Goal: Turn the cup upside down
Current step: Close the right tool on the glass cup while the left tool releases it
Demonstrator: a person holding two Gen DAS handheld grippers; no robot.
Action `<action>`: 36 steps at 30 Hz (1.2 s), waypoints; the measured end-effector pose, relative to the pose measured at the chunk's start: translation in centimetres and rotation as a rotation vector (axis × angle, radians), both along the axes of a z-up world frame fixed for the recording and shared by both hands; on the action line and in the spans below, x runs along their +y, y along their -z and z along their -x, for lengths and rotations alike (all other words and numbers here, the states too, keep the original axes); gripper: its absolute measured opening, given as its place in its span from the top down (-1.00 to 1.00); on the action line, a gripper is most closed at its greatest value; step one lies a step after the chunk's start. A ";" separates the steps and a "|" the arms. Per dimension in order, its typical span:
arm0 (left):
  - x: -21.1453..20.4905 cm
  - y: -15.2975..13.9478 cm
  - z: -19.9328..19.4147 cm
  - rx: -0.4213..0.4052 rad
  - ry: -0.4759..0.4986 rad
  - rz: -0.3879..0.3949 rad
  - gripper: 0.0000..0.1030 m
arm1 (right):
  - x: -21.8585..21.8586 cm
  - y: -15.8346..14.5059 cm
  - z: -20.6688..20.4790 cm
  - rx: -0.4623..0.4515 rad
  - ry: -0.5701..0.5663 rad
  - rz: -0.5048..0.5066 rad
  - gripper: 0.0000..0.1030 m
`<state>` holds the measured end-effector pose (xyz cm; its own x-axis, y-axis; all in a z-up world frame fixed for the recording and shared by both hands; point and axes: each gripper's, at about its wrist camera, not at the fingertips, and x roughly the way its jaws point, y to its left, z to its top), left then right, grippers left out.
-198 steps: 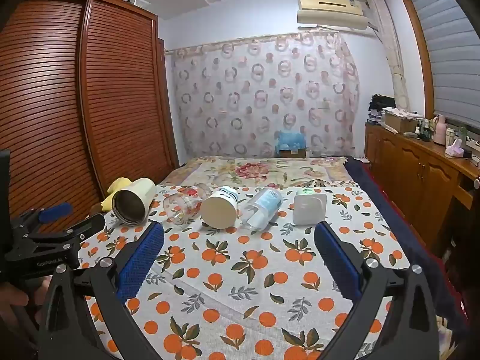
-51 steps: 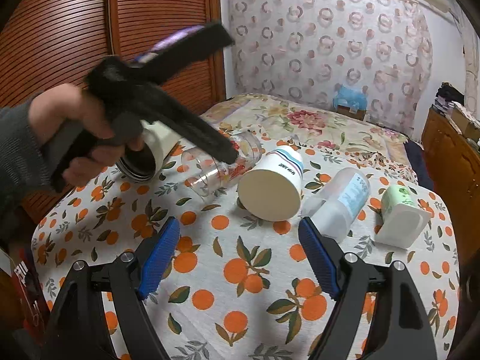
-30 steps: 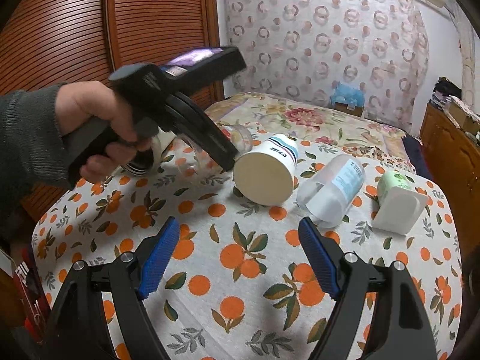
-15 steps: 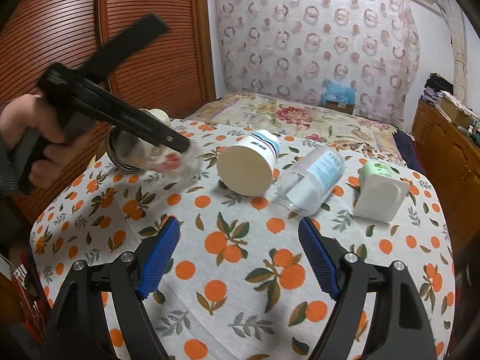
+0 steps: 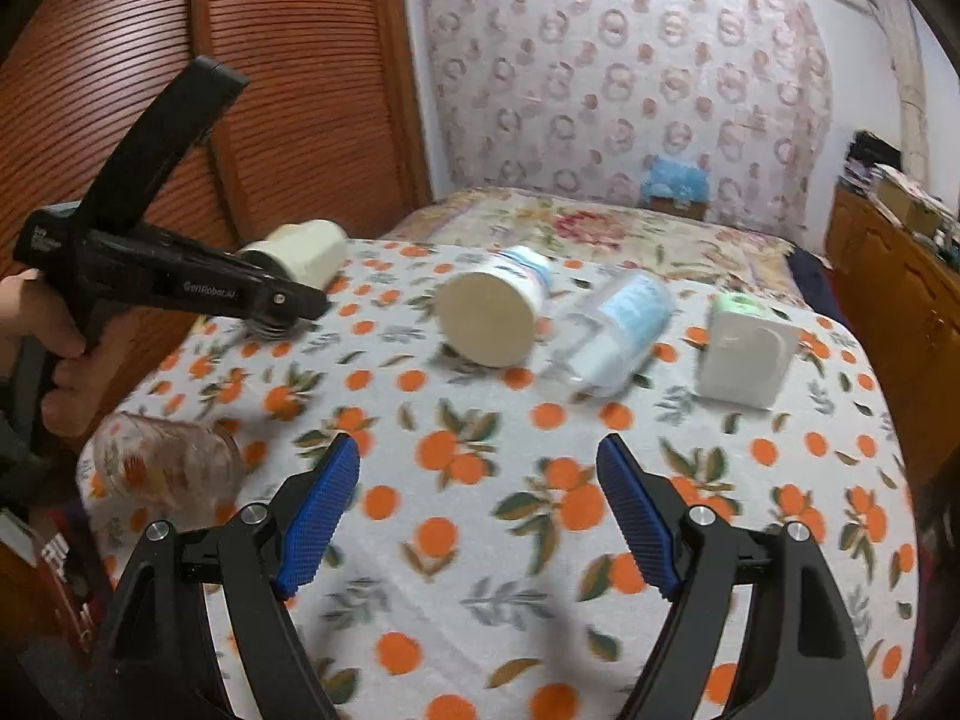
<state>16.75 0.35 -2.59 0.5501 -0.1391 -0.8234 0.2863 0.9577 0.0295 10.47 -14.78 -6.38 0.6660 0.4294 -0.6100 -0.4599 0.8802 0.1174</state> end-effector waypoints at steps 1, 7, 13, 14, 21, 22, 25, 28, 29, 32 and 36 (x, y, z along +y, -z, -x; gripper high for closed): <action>1.0 0.1 1.1 0.005 0.011 0.019 0.74 | 0.5 0.0 0.2 0.004 -0.012 -0.006 -0.62; 4.9 -1.6 8.6 -0.069 0.016 -0.008 -0.02 | 3.0 -0.6 2.5 0.012 -0.088 -0.071 -0.61; 6.5 0.9 13.7 -0.024 -0.002 0.047 -0.03 | 8.5 0.1 9.0 0.039 -0.312 -0.044 -0.69; 6.8 1.6 14.2 -0.013 -0.014 0.053 -0.03 | 9.4 0.7 9.5 0.032 -0.339 -0.026 -0.69; 9.0 3.1 16.1 0.006 -0.043 0.050 -0.03 | 9.7 1.0 8.9 0.055 -0.305 -0.007 -0.91; 9.2 3.3 16.3 0.010 -0.045 0.049 -0.03 | 9.7 1.0 8.9 0.058 -0.307 -0.008 -0.91; 10.2 3.9 17.5 0.024 -0.061 0.048 -0.04 | 9.4 0.9 8.7 0.061 -0.309 -0.002 -0.91; 11.3 4.3 18.7 0.032 -0.088 0.044 -0.05 | 9.9 0.7 8.4 0.074 -0.301 0.009 -0.91; 11.7 4.5 19.1 0.032 -0.101 0.041 -0.06 | 10.1 0.6 8.3 0.084 -0.298 0.011 -0.91; 13.0 5.1 19.6 0.038 -0.132 0.058 -0.08 | 10.7 0.7 8.0 0.129 -0.284 -0.003 -0.91; 14.0 5.7 20.1 0.043 -0.151 0.082 -0.08 | 10.9 1.7 7.5 0.229 -0.262 -0.077 -0.95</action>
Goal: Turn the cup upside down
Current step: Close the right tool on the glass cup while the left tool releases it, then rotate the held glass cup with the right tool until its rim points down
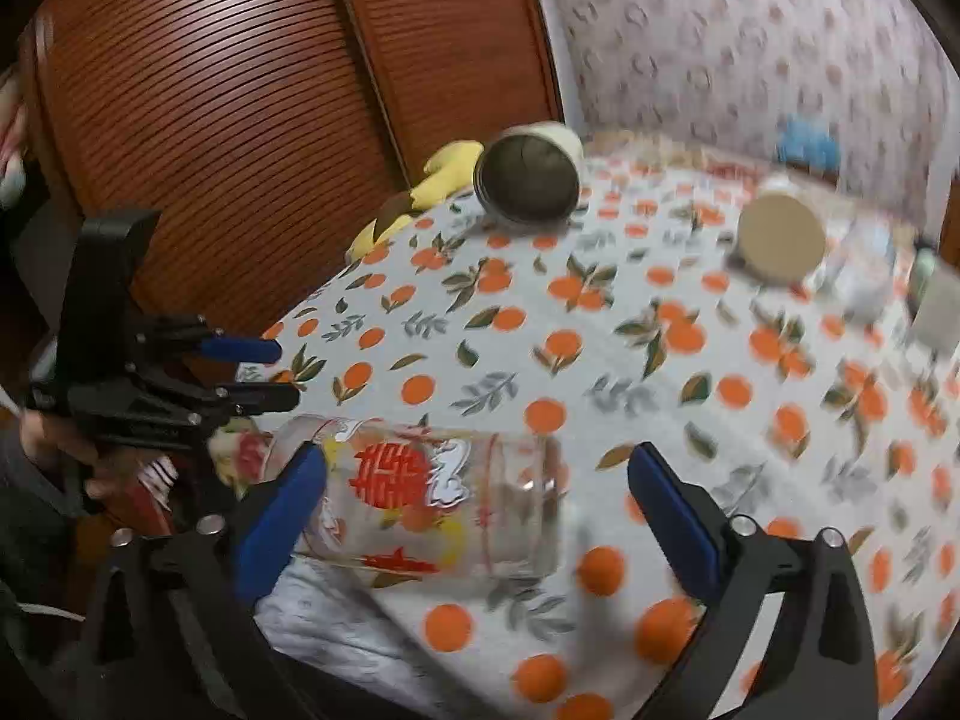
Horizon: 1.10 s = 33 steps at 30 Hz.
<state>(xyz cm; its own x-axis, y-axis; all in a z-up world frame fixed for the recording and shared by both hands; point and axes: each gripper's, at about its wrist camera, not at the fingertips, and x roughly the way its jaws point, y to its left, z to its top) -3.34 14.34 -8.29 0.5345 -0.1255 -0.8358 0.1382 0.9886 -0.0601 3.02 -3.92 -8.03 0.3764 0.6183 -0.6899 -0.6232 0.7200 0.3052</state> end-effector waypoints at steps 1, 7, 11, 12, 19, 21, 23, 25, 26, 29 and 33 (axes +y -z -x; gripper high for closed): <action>0.1 0.0 0.1 -0.002 -0.003 0.001 -0.08 | 0.0 0.1 -0.1 0.022 0.008 -0.010 -0.95; 0.4 -0.4 0.3 -0.025 -0.005 0.021 -0.10 | 0.7 0.3 -1.2 0.100 0.071 -0.025 -0.95; 0.5 -0.5 0.3 -0.039 -0.005 0.023 -0.14 | 1.9 -0.9 -0.6 0.047 0.068 0.034 -0.95; 0.6 -0.5 0.3 -0.041 -0.006 0.023 -0.14 | 2.2 -1.2 -0.2 0.030 0.055 0.045 -0.95; 1.0 -0.5 0.3 -0.048 -0.014 0.033 -0.14 | 3.5 -1.6 0.5 0.010 0.032 0.102 -0.97; 1.0 -0.5 0.4 -0.047 -0.012 0.030 -0.14 | 3.7 -1.7 0.4 0.016 0.034 0.112 -0.97; 1.1 -0.6 0.4 -0.048 -0.010 0.030 -0.14 | 3.8 -1.7 0.4 0.022 0.033 0.120 -0.97; 1.0 -0.5 0.3 -0.049 -0.015 0.031 -0.14 | 3.8 -1.7 0.3 0.024 0.028 0.117 -0.97; 1.1 -0.6 0.4 -0.049 -0.016 0.029 -0.14 | 3.9 -1.7 0.4 0.020 0.027 0.119 -0.97; 1.2 -0.5 0.4 -0.049 -0.019 0.025 -0.14 | 3.6 -2.0 0.5 -0.002 0.038 0.125 -0.97; 1.3 -0.6 0.3 -0.058 -0.013 0.018 -0.14 | 1.4 -3.1 1.0 0.016 0.087 0.089 -0.97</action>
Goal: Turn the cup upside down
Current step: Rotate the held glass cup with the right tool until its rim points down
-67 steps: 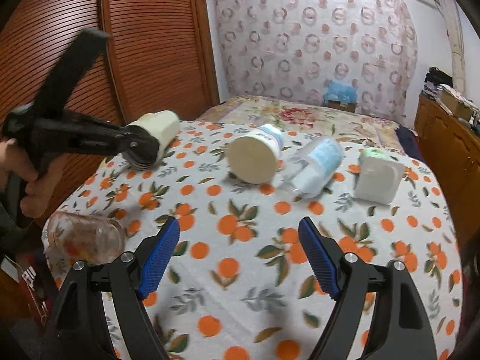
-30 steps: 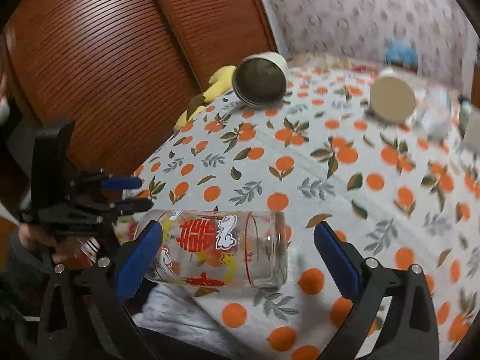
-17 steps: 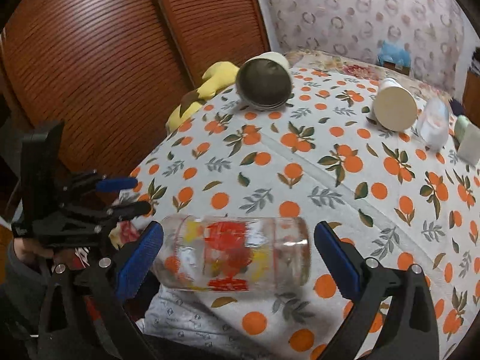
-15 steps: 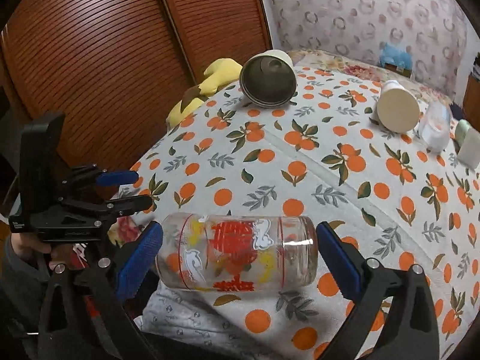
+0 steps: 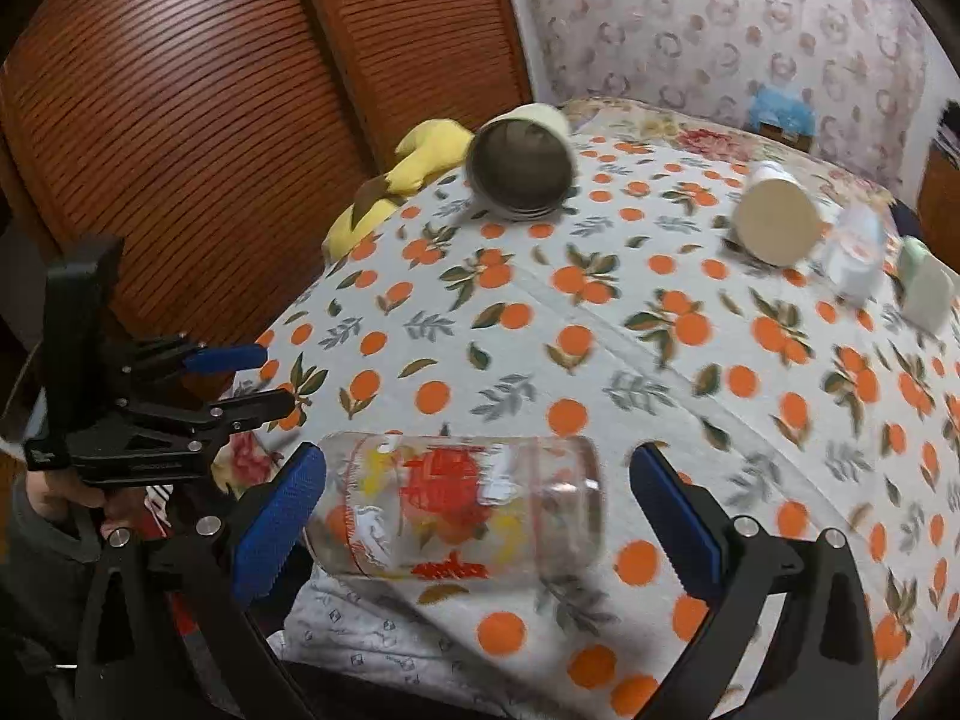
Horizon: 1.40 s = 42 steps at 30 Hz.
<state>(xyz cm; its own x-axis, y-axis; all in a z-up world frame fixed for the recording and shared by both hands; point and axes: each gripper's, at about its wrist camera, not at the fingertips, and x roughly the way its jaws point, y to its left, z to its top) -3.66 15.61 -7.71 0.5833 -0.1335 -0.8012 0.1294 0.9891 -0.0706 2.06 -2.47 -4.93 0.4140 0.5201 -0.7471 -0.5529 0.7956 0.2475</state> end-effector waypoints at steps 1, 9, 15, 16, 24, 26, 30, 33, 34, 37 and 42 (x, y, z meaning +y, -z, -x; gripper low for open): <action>0.0 0.0 0.0 -0.003 0.002 0.004 -0.14 | -0.5 -0.3 0.3 0.013 0.014 -0.007 -0.97; 1.2 0.0 -0.1 -0.029 0.010 0.041 -0.14 | -2.5 1.5 1.8 0.336 0.202 -0.119 -0.97; 2.7 -0.1 0.2 -0.039 -0.020 0.052 -0.14 | -2.1 5.4 0.3 0.589 0.328 -0.208 -0.93; 3.1 -0.2 0.2 -0.040 -0.027 0.053 -0.14 | -2.0 5.4 0.1 0.593 0.351 -0.209 -0.86; 3.3 -0.9 0.6 -0.057 -0.031 0.039 -0.14 | 0.1 5.0 -2.2 0.536 0.352 -0.108 -0.26; 3.2 -0.9 0.6 -0.055 -0.027 0.037 -0.14 | 0.3 4.7 -2.5 0.526 0.329 -0.086 -0.25; 3.3 -0.6 0.6 -0.049 -0.026 0.024 -0.14 | 0.4 4.4 -3.9 0.506 0.326 -0.038 -0.21; 2.9 -0.5 0.5 -0.047 -0.021 0.013 -0.14 | -0.1 4.1 -5.5 0.463 0.341 -0.002 -0.21; 2.6 -0.5 0.5 -0.049 -0.017 0.011 -0.17 | -0.4 4.3 -6.0 0.451 0.341 0.015 -0.22; 1.9 -0.6 0.4 -0.057 -0.013 0.010 -0.23 | -0.3 4.6 -7.1 0.435 0.314 0.053 -0.23; 0.7 -1.2 -0.2 -0.082 -0.025 0.016 -0.26 | 1.3 5.7 -7.9 0.432 0.248 0.136 -0.29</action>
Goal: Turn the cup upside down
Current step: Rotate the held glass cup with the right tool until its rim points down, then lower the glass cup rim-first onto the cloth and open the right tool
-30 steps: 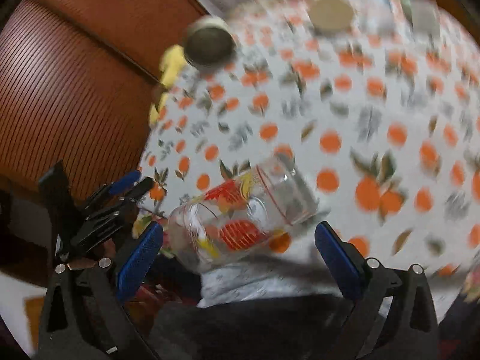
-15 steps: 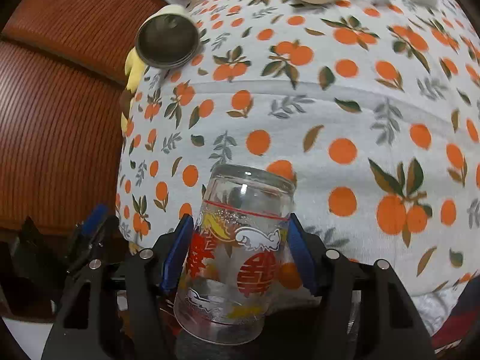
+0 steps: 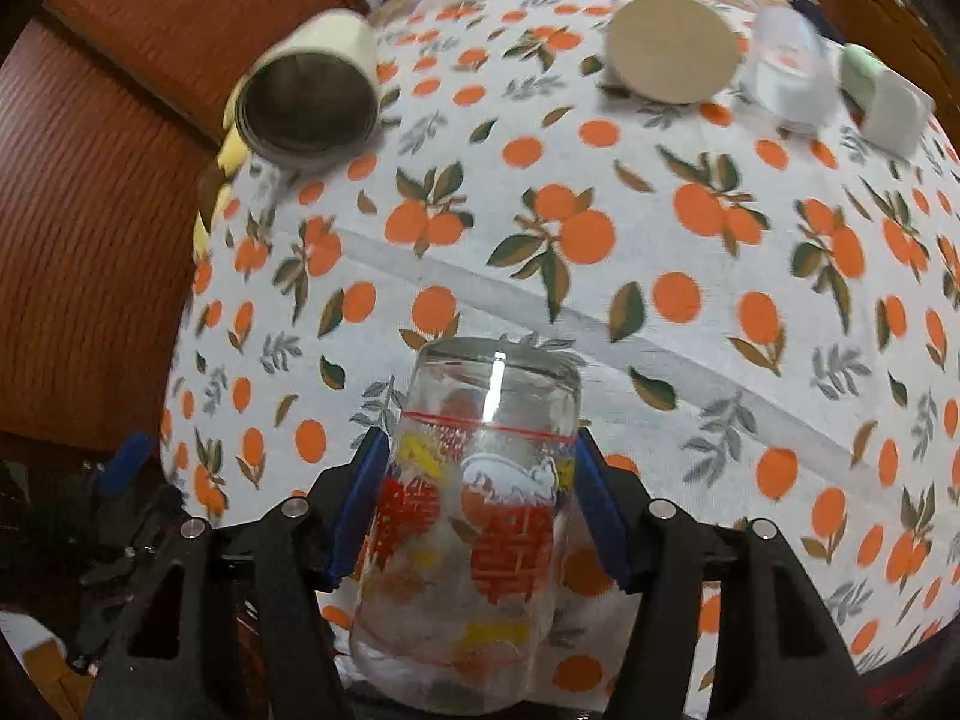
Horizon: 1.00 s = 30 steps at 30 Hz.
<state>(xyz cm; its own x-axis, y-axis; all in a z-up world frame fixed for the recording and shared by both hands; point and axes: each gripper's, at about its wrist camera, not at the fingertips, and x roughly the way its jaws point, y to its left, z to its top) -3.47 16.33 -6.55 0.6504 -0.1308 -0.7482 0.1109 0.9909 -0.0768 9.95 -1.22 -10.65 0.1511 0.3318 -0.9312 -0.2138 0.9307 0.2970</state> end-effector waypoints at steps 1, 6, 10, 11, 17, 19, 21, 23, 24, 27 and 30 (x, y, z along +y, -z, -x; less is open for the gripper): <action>-0.2 -0.2 -0.2 -0.006 -0.004 0.005 -0.26 | 0.2 -0.1 0.0 -0.009 -0.011 0.012 -0.28; -1.5 -1.2 -1.0 -0.042 -0.004 0.001 -0.31 | -0.7 -0.7 0.0 -0.042 -0.040 0.001 -0.19; -2.9 -1.6 -1.9 -0.055 0.010 -0.007 -0.31 | -2.8 -1.8 -0.6 -0.111 -0.034 -0.023 -0.16; -3.2 -1.6 -2.2 -0.056 0.012 -0.007 -0.31 | -3.5 -2.6 -0.8 -0.159 -0.037 -0.019 -0.16; -5.3 -1.8 -3.6 -0.078 0.024 -0.005 -0.31 | -6.6 -4.4 -2.1 -0.338 -0.031 -0.037 -0.16; -6.2 -1.8 -4.1 -0.086 0.034 -0.008 -0.31 | -7.1 -4.6 -2.1 -0.434 -0.052 -0.040 -0.16; -7.2 -1.8 -4.7 -0.087 0.045 -0.014 -0.32 | -6.9 -4.4 -2.2 -0.494 -0.065 -0.042 -0.16; -7.9 -1.8 -4.9 -0.088 0.057 -0.020 -0.32 | -6.7 -4.2 -2.2 -0.554 -0.084 -0.045 -0.16; -8.3 -1.8 -5.1 -0.088 0.060 -0.024 -0.32 | -6.4 -4.0 -2.1 -0.575 -0.087 -0.054 -0.16; -8.9 -1.7 -5.5 -0.089 0.063 -0.027 -0.32 | -5.3 -3.7 -1.6 -0.660 -0.117 -0.065 -0.16; -9.3 -1.5 -5.7 -0.083 0.067 -0.033 -0.32 | -4.8 -3.6 -0.8 -0.716 -0.137 -0.056 -0.16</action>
<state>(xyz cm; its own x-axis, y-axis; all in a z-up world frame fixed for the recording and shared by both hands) 2.28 7.01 -5.03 0.7009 -0.1517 -0.6969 0.1812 0.9829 -0.0317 10.79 -6.01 -7.03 0.6707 0.4352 -0.6007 -0.4865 0.8694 0.0867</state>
